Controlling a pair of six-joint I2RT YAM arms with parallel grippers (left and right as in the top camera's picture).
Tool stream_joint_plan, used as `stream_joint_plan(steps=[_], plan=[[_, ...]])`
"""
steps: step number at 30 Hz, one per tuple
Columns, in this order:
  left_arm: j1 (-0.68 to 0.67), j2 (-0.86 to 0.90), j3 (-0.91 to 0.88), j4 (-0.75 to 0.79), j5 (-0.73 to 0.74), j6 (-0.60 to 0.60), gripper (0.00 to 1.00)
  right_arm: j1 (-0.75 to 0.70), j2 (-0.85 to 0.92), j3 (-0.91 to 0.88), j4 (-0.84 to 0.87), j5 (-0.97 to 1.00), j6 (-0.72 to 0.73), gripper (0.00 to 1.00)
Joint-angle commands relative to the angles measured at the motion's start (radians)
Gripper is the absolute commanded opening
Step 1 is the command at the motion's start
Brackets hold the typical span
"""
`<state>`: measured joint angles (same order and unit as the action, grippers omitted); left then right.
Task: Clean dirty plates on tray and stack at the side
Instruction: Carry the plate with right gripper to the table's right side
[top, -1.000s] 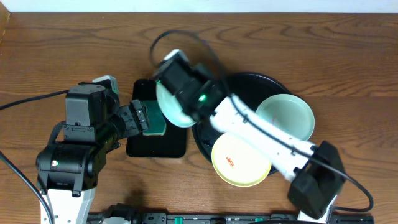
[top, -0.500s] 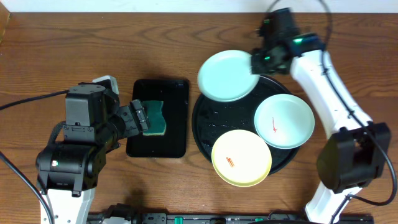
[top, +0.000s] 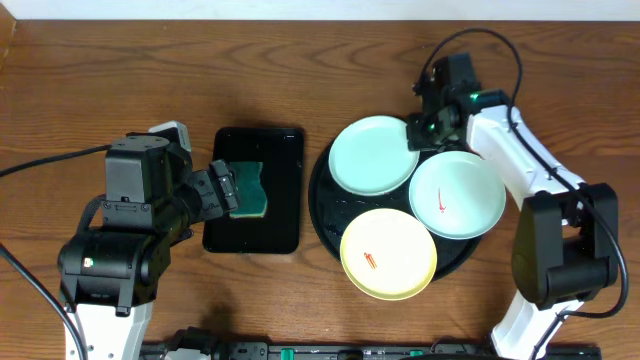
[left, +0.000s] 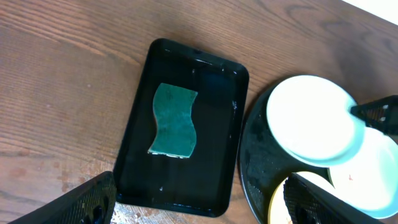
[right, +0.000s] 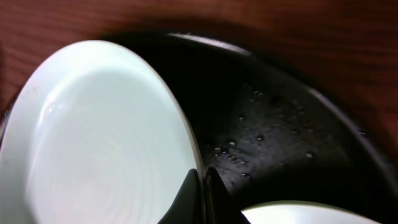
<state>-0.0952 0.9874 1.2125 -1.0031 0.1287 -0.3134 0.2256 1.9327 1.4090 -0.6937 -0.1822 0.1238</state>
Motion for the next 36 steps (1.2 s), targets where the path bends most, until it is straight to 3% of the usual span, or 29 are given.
stream_joint_plan(steps=[1,11,15,17,24,31,36], plan=[[0.002,0.000,0.013,-0.003,0.002,0.006,0.86,0.014,-0.008,0.001,0.020,-0.014,-0.021,0.01],[0.003,0.000,0.013,-0.002,0.002,0.006,0.87,0.034,-0.009,-0.003,0.049,-0.013,-0.028,0.01],[0.003,0.000,0.013,-0.002,0.002,0.006,0.87,-0.019,-0.044,0.000,0.078,-0.031,0.089,0.01],[0.003,0.000,0.013,-0.003,0.002,0.006,0.87,-0.107,-0.090,0.000,0.092,-0.087,0.164,0.01],[0.002,0.000,0.013,-0.003,0.002,0.006,0.87,-0.385,-0.187,0.000,0.005,-0.138,0.223,0.01],[0.003,0.000,0.013,-0.002,0.002,0.006,0.87,-0.648,-0.179,-0.003,-0.123,0.073,0.288,0.01],[0.003,0.000,0.013,-0.002,0.002,0.006,0.87,-0.805,-0.158,-0.011,-0.149,0.117,0.288,0.01]])
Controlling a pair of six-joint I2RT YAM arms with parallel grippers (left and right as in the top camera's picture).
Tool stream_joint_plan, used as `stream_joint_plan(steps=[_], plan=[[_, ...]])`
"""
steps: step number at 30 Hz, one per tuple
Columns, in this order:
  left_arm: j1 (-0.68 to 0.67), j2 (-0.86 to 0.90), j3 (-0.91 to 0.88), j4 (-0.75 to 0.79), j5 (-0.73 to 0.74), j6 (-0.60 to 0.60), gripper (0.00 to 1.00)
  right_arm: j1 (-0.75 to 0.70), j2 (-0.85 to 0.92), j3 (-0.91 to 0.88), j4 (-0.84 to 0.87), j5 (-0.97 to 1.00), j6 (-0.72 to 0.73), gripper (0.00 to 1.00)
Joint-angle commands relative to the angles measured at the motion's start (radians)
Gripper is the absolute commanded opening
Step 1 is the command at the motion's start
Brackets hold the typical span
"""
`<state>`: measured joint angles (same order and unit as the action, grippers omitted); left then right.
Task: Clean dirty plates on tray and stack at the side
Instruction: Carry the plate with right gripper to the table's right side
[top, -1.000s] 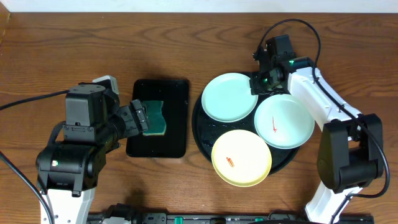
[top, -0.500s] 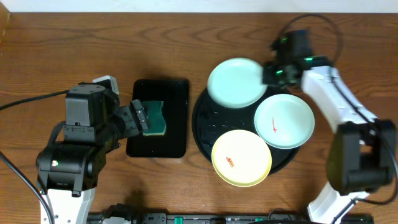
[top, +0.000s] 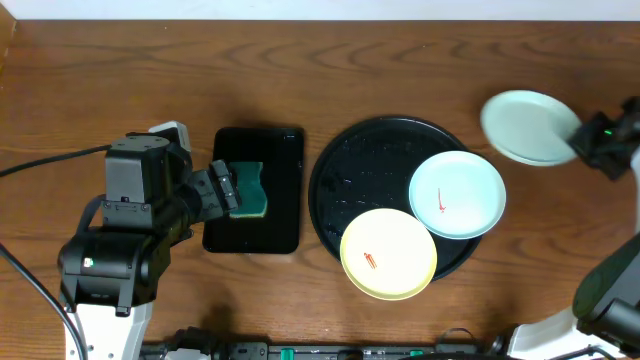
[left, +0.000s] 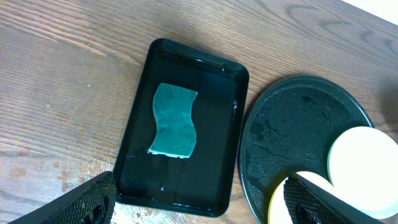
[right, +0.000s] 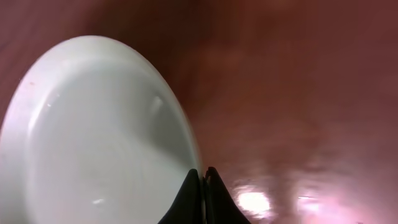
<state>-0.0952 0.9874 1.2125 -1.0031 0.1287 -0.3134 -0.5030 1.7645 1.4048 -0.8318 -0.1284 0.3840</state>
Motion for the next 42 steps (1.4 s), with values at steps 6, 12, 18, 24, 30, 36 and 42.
stream_joint_plan(steps=[6,12,18,24,30,36,42], plan=[[0.003,0.000,0.013,-0.002,0.002,0.006,0.87,-0.182,0.014,-0.008,-0.067,0.196,0.030,0.01],[0.002,0.000,0.013,-0.003,0.002,0.006,0.87,-0.202,0.014,-0.060,-0.089,0.285,0.027,0.01],[0.003,0.000,0.013,-0.002,0.002,0.006,0.87,-0.203,0.014,-0.203,-0.008,0.285,0.027,0.01],[0.003,0.000,0.013,-0.002,0.002,0.006,0.87,-0.202,0.008,-0.225,0.002,0.274,0.002,0.04],[0.003,0.000,0.013,-0.002,0.002,0.006,0.87,-0.202,-0.052,-0.225,0.021,0.211,-0.035,0.25],[0.003,0.000,0.013,-0.002,0.002,0.006,0.87,-0.169,-0.195,-0.225,0.071,-0.139,-0.187,0.40],[0.003,0.000,0.013,-0.003,0.002,0.006,0.87,0.016,-0.297,-0.225,0.017,-0.322,-0.293,0.47]])
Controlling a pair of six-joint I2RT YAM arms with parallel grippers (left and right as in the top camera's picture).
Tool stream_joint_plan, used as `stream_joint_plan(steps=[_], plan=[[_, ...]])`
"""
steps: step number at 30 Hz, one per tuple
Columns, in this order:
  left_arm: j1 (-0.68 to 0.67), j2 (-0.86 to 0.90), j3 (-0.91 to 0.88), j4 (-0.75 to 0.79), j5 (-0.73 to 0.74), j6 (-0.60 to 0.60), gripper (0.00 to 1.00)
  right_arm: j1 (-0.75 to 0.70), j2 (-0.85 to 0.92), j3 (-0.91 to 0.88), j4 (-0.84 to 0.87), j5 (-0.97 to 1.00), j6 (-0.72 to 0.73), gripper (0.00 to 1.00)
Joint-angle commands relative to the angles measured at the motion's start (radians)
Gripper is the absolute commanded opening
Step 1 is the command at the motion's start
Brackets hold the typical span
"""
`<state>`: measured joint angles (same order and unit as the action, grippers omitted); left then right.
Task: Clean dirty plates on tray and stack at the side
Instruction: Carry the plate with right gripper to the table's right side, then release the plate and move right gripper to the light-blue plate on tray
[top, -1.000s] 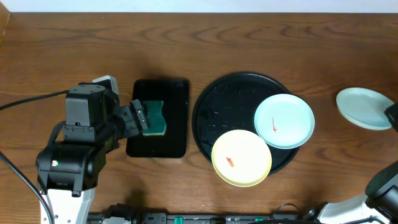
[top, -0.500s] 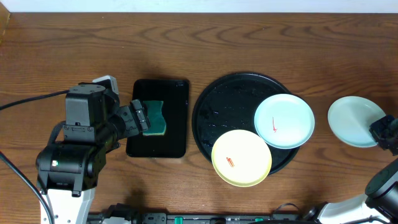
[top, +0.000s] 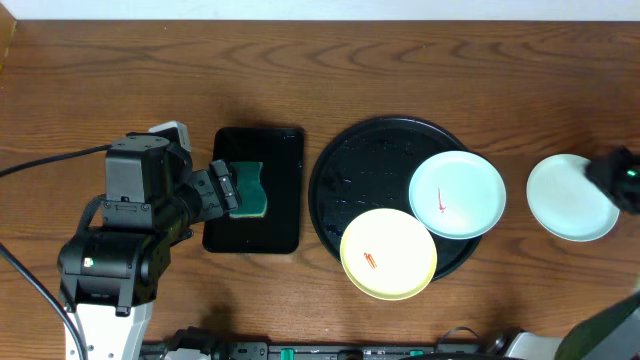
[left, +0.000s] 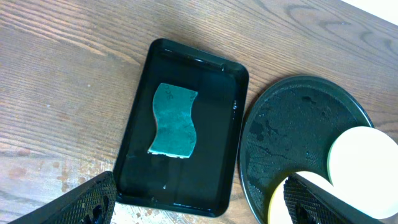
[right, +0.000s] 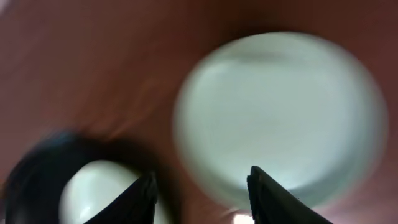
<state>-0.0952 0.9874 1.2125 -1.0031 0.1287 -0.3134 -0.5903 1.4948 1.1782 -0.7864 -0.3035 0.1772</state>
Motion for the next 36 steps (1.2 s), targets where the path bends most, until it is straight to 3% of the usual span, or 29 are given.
stream_joint_plan(steps=[1,3,6,10,18,20,23,32,34,36], plan=[[0.002,0.000,0.013,-0.002,0.002,0.006,0.87,0.159,-0.029,0.002,-0.053,-0.113,-0.085,0.47],[0.003,0.000,0.013,-0.002,0.002,0.006,0.87,0.263,-0.021,-0.007,-0.087,-0.012,-0.080,0.47],[0.002,0.000,0.013,-0.002,0.002,0.006,0.87,0.444,0.022,-0.061,-0.082,0.286,0.010,0.49],[0.002,0.000,0.013,-0.003,0.002,0.006,0.87,0.541,0.093,-0.129,0.025,0.497,0.054,0.50],[0.002,0.000,0.013,-0.002,0.002,0.006,0.87,0.566,0.236,-0.155,0.140,0.569,0.054,0.46],[0.003,0.000,0.013,-0.002,0.002,0.006,0.87,0.559,0.232,-0.152,0.140,0.540,0.035,0.38],[0.003,0.000,0.013,-0.002,0.002,0.006,0.87,0.559,0.195,-0.150,0.137,0.470,0.001,0.34],[0.003,0.000,0.013,-0.002,0.002,0.006,0.87,0.559,0.174,-0.166,0.117,0.456,0.023,0.34],[0.003,0.000,0.013,-0.002,0.002,0.006,0.87,0.558,0.205,-0.186,0.143,0.455,0.049,0.29],[0.003,0.000,0.013,-0.002,0.002,0.006,0.87,0.558,0.222,-0.191,0.151,0.454,0.065,0.16]])
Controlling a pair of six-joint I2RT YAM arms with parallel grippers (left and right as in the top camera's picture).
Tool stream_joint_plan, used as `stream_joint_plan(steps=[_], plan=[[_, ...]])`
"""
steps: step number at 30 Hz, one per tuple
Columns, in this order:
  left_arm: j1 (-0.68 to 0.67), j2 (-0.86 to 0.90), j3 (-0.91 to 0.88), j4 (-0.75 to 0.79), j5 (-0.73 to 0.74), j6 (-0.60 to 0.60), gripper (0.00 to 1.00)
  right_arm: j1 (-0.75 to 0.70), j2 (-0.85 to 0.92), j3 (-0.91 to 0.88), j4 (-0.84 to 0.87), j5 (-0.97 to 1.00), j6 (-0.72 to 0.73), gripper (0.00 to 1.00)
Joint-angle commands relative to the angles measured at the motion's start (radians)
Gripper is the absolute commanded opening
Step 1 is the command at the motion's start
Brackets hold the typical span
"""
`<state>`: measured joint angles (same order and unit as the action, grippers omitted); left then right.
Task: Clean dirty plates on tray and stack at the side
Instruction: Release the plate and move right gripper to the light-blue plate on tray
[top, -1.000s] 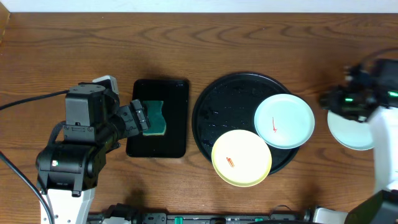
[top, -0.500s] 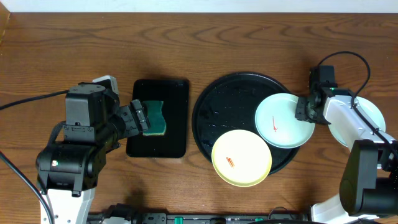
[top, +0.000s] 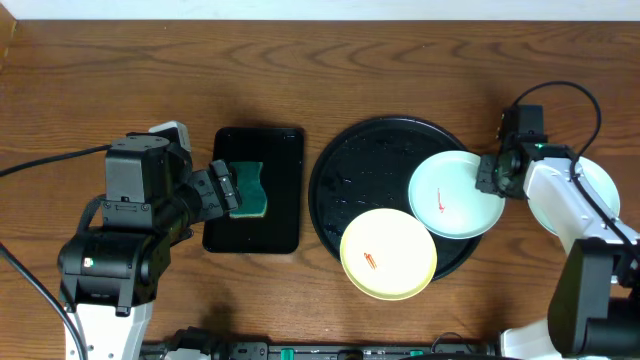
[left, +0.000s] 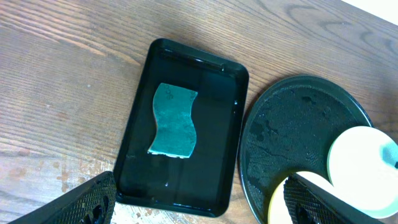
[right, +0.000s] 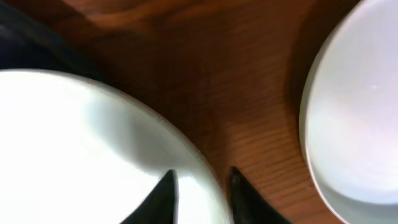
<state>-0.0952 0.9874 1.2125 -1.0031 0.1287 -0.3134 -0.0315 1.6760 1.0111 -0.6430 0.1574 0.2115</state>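
On the round black tray (top: 360, 170) lie a pale plate with a red smear (top: 450, 190) and a yellow plate with a red smear (top: 388, 254). My right gripper (right: 200, 196) is at the pale plate's right rim, one finger on each side of the rim (right: 205, 168), still open. A clean pale-green plate (right: 360, 112) rests on the table to the right of the tray, partly under my right arm (top: 604, 188). My left gripper (left: 199, 205) hangs open above the green sponge (left: 174, 121).
The sponge lies in a black rectangular tray (top: 255, 133) left of the round tray. Wood table surface surrounds both. The right arm's cable loops over the table's right side.
My right gripper has moved left from the clean plate on the table to the right rim of the red-smeared pale plate on the tray, its fingers now closer together. The left arm has not moved.
My right gripper was shut on the rim of the clean pale-green plate on the round tray. Then it held that plate over the table to the right. Then it was open with the plate lying on the table. Now it straddles the smeared pale plate's rim.
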Motion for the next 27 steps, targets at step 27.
stream_joint_plan(steps=[27], plan=[[0.003,0.000,0.013,-0.002,0.002,0.006,0.87,0.259,0.114,0.013,0.407,-0.188,0.125,0.01]])
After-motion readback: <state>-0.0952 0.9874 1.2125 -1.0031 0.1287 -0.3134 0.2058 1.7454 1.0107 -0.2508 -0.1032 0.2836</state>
